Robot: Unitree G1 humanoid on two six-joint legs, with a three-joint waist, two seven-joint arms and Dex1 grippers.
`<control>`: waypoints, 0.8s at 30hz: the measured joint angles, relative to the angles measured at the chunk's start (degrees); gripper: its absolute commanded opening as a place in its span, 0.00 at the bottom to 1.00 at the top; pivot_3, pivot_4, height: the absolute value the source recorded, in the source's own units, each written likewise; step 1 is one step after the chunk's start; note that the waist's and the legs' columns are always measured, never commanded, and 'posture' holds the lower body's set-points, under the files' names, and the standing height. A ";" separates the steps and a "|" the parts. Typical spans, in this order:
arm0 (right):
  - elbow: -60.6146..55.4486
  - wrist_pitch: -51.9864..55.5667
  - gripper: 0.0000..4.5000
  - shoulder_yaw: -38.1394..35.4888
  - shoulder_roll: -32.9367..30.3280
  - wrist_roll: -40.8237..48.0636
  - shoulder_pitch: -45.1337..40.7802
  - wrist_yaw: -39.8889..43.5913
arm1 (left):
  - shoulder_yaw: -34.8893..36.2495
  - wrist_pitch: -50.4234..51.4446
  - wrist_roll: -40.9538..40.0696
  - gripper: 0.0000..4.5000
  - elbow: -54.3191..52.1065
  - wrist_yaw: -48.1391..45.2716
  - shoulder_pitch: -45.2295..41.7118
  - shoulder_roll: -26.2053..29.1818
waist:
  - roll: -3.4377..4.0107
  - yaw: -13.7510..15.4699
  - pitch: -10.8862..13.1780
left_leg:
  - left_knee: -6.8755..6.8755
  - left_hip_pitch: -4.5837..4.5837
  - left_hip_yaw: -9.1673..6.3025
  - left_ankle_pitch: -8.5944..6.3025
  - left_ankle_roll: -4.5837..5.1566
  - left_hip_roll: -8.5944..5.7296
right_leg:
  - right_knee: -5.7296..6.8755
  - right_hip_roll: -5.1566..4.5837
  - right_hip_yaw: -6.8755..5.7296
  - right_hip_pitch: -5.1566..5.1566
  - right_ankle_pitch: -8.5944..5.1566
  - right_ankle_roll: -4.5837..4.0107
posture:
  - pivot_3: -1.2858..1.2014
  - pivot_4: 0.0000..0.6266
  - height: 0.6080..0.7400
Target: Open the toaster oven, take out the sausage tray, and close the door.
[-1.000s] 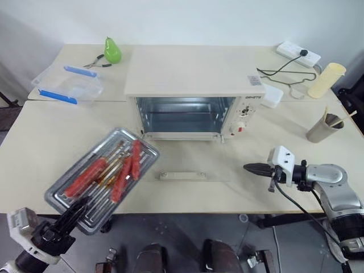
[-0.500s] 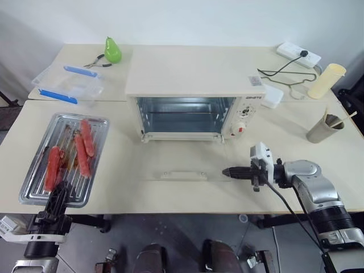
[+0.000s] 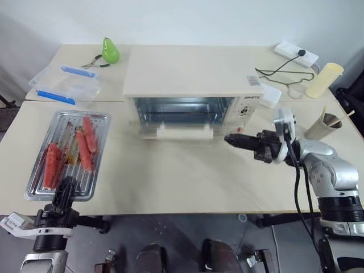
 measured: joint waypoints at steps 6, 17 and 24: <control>2.13 -2.42 0.00 -0.66 1.64 -1.05 -2.43 -2.95 | -2.44 2.28 -0.01 0.00 -0.21 -4.80 6.87 4.88 | 0.00 0.43 0.00 | -0.02 -0.07 -0.11 -0.05 0.08 -0.08 | 0.01 0.03 0.22 -0.04 0.00 0.00 | 0.52 0.24 1.00; -6.07 1.98 0.34 -2.15 -9.73 -0.22 9.41 2.77 | -6.61 9.82 -0.02 0.00 1.26 -16.57 12.65 20.60 | 0.03 0.18 0.01 | -0.08 -0.05 -0.01 -0.12 0.15 -0.06 | -0.17 0.11 0.45 -0.05 -0.05 -0.08 | 0.52 0.24 1.00; -13.04 -13.10 0.87 -5.13 -12.09 -5.08 21.18 7.53 | -11.02 18.51 -0.01 0.00 8.16 -20.83 7.59 31.03 | 0.07 0.38 -0.01 | -0.08 0.04 0.11 -0.11 0.16 -0.11 | -0.15 0.12 0.59 -0.02 -0.04 -0.08 | 0.52 0.24 1.00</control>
